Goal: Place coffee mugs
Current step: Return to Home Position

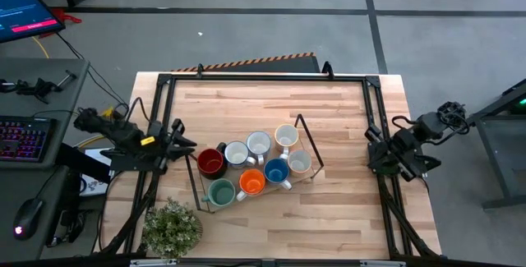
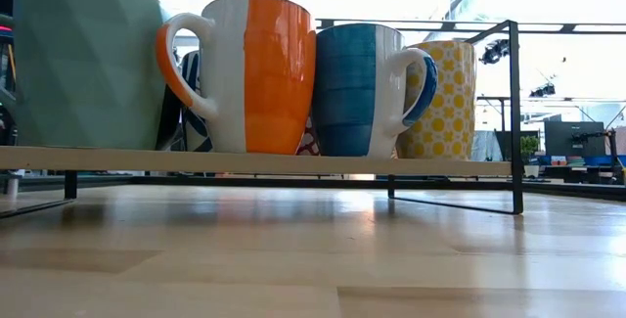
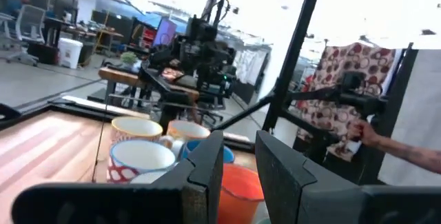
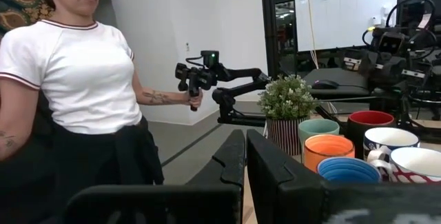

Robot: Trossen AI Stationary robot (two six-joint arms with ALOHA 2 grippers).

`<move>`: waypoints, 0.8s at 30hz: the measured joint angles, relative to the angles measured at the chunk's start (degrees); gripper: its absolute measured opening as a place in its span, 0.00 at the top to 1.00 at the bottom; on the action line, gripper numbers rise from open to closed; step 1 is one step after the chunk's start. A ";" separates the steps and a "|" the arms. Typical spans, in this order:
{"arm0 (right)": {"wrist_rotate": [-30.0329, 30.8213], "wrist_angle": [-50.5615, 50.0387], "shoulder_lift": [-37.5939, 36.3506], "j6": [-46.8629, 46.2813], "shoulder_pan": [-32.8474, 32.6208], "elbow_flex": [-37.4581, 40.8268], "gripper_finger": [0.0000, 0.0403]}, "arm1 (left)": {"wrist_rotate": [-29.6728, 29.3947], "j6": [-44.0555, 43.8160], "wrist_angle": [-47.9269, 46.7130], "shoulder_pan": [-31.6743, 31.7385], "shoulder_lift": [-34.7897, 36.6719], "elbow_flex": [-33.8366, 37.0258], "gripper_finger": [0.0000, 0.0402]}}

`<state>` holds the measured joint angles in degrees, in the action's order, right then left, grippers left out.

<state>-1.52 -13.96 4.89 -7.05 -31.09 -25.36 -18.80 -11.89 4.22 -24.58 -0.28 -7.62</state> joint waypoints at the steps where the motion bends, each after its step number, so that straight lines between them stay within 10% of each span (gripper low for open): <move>1: 0.00 0.02 0.00 0.00 0.00 0.00 1.00 | 0.21 -0.07 0.56 0.61 0.02 0.24 0.81; 13: -1.62 0.67 0.00 2.76 0.00 0.00 1.00 | 15.77 4.47 4.23 12.10 0.03 0.61 0.81; 24: -12.01 0.94 0.02 1.61 -0.02 -0.02 1.00 | 41.66 -1.43 -0.97 28.52 0.03 -3.92 0.81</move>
<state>-13.53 -13.02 4.91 -5.44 -31.11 -25.39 22.87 -13.32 3.25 3.94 -0.25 -11.53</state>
